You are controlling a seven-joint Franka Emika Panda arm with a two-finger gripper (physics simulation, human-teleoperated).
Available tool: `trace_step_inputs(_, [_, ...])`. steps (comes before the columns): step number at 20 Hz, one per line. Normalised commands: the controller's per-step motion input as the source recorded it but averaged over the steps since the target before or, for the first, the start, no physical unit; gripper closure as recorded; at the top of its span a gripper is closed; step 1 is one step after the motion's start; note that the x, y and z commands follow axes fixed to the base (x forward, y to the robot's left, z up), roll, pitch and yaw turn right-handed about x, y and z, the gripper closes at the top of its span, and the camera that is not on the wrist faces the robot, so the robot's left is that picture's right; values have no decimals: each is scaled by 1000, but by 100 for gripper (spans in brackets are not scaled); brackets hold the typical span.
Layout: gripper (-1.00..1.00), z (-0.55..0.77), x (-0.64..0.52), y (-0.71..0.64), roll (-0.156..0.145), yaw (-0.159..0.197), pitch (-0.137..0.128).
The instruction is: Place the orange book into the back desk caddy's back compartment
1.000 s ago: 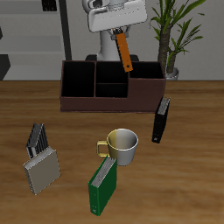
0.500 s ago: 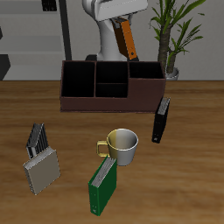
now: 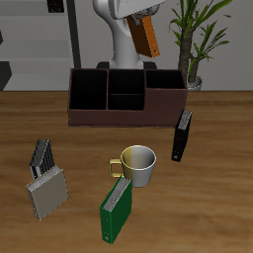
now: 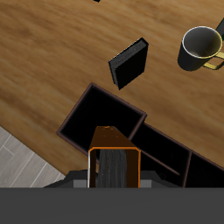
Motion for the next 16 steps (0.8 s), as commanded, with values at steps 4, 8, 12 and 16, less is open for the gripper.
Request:
trace_step_inputs(4, [100, -69, -308, 103, 4, 165, 9])
trace_step_inputs(8, [100, -17, -174, 8, 6, 248, 19])
trace_step_inputs(12, [100, 75, -74, -115, -47, 168, 1])
trace_step_inputs(16, [100, -24, -29, -120, -34, 156, 18])
